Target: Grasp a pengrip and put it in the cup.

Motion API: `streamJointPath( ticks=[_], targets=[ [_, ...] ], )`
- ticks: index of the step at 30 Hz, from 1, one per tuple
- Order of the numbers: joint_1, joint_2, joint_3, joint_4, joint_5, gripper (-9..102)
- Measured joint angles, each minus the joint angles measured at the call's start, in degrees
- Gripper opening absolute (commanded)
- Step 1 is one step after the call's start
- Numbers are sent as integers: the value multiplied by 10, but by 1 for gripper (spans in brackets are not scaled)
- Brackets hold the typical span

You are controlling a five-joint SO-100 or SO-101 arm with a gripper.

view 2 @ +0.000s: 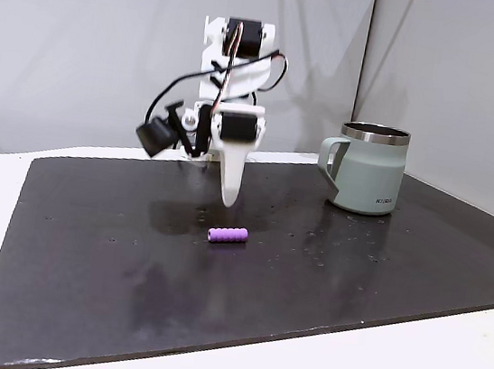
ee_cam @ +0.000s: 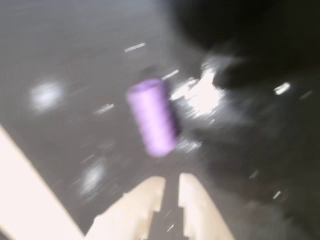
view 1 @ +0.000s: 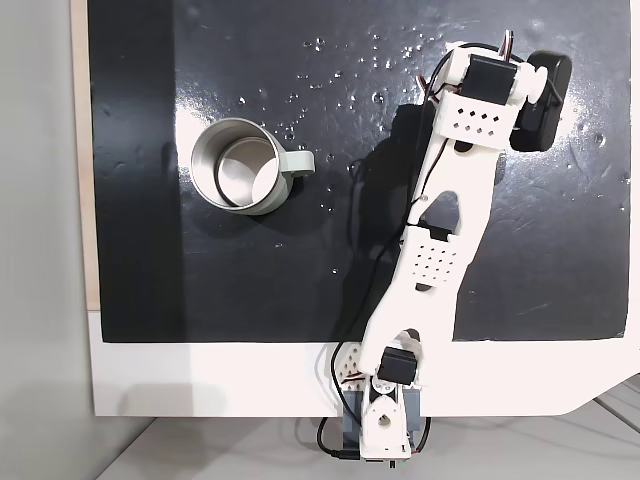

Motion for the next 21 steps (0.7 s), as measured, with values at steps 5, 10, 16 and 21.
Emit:
streamJointPath(
  ticks=[5, 10, 16, 21],
  targets=[
    [1, -15, -31, 1, 7, 12],
    [0, -14, -48, 1, 7, 17],
    [1, -18, -48, -10, 17, 24],
    [4, -40, -48, -11, 28, 27]
  ],
)
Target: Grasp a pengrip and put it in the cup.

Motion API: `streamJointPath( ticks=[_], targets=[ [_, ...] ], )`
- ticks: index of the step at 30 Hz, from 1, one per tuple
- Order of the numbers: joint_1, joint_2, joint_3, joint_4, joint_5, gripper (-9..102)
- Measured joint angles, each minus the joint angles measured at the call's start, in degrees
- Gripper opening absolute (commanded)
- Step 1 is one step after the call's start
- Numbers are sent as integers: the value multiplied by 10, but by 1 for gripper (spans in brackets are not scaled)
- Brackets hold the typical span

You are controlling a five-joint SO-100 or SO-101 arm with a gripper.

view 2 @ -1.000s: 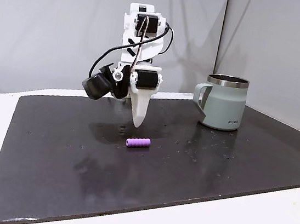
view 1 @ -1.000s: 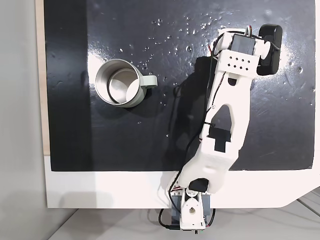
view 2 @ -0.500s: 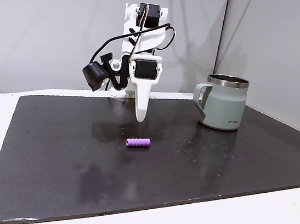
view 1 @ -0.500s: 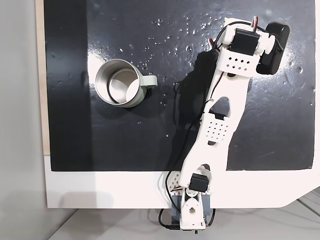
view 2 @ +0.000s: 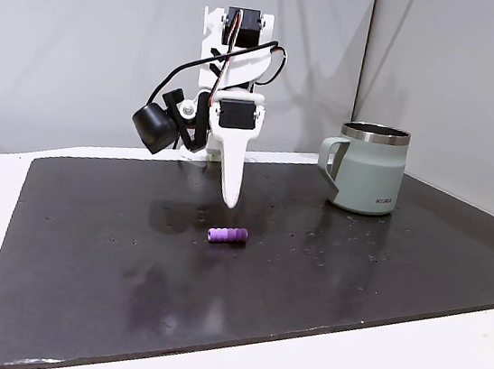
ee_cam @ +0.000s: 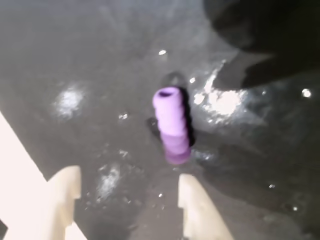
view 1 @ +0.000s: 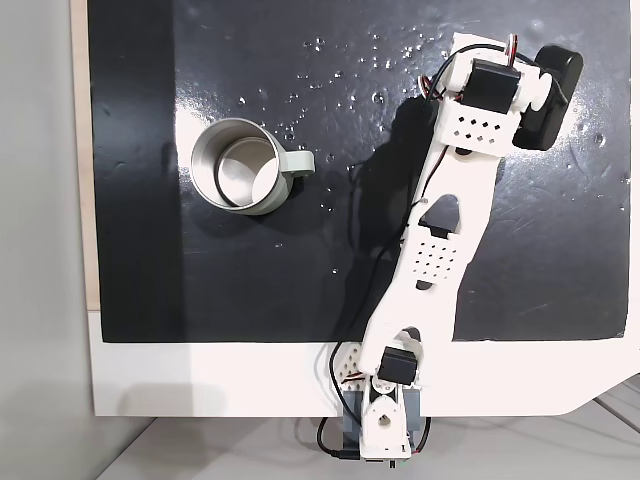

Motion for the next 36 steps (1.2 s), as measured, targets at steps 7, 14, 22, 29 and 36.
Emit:
streamJointPath(
  ticks=[7, 14, 22, 29, 36],
  targets=[
    [-1, -28, 0, 0, -1, 28],
    [-14, -33, 55, -26, -7, 25],
    [-11, -41, 69, -34, -5, 19],
    [-11, -41, 71, -36, 1, 0],
    [-26, -42, 45, 8, 4, 0]
  ],
)
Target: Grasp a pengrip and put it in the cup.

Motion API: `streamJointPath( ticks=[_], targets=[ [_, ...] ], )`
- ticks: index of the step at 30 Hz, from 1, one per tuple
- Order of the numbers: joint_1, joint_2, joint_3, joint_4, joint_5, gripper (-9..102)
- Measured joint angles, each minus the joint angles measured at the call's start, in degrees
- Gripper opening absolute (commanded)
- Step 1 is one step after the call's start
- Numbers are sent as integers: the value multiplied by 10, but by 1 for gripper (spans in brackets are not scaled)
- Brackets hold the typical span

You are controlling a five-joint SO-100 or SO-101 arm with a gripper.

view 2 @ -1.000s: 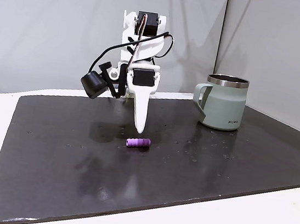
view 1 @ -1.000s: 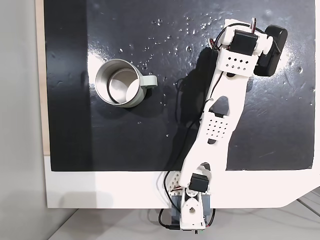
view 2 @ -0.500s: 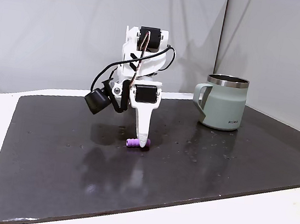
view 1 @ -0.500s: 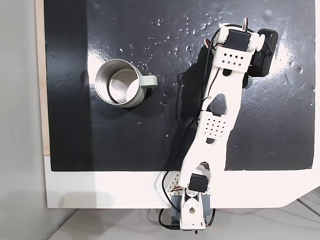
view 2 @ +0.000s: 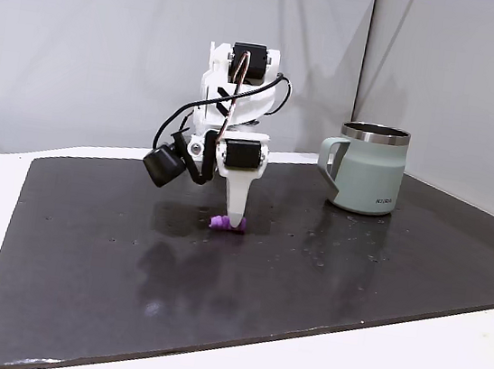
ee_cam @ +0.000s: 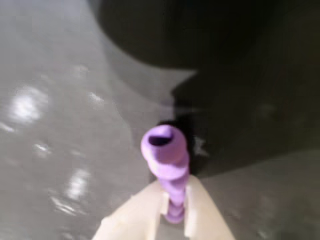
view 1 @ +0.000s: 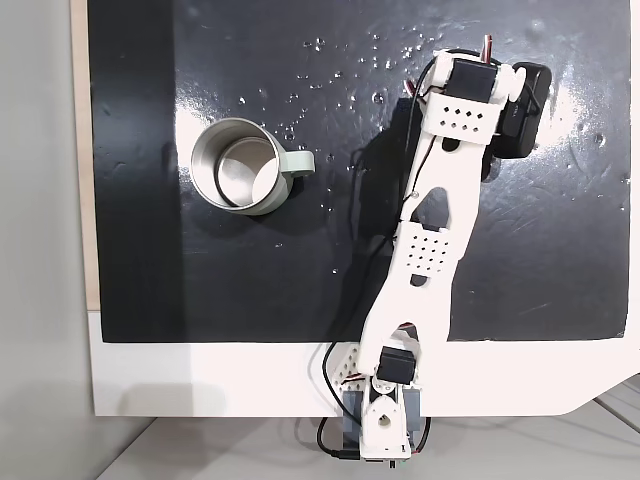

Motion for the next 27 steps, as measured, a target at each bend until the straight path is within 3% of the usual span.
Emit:
streamJointPath(
  ticks=[12, 27],
  targets=[
    [-116, 248, 103, 4, 13, 0],
    [-349, 377, 152, 5, 34, 0]
  ],
)
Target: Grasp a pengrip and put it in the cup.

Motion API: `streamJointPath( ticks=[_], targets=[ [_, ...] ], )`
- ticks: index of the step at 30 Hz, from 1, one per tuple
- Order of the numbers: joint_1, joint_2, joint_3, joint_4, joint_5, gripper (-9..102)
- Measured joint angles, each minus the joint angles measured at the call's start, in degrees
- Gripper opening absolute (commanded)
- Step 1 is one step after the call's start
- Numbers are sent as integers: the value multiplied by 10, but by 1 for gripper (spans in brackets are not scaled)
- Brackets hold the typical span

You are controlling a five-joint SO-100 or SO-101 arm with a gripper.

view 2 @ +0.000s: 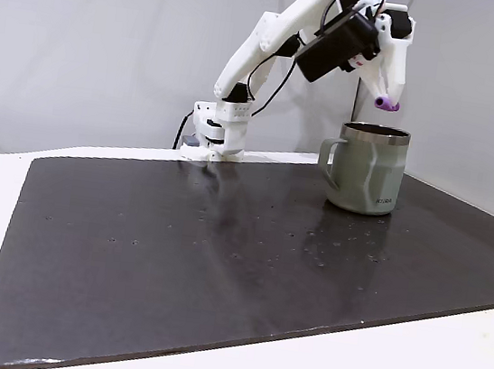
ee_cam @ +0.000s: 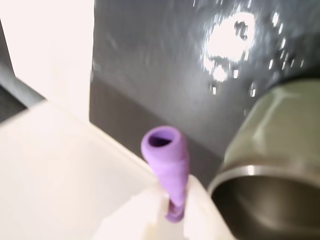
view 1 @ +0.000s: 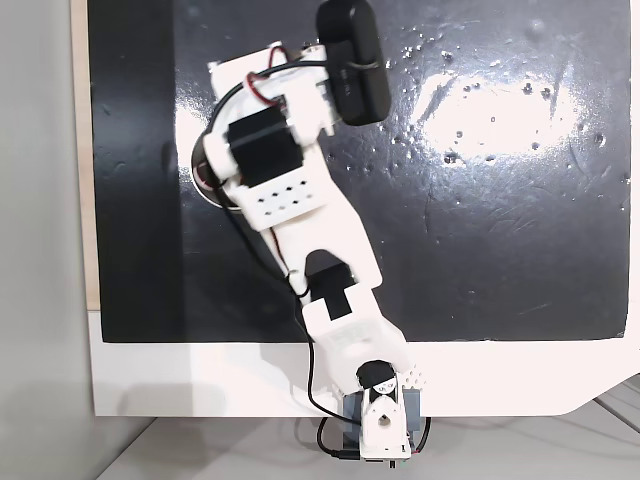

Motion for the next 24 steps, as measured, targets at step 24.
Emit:
streamJointPath(
  ticks=[24],
  targets=[
    [-106, 145, 252, 0, -69, 0]
  ],
)
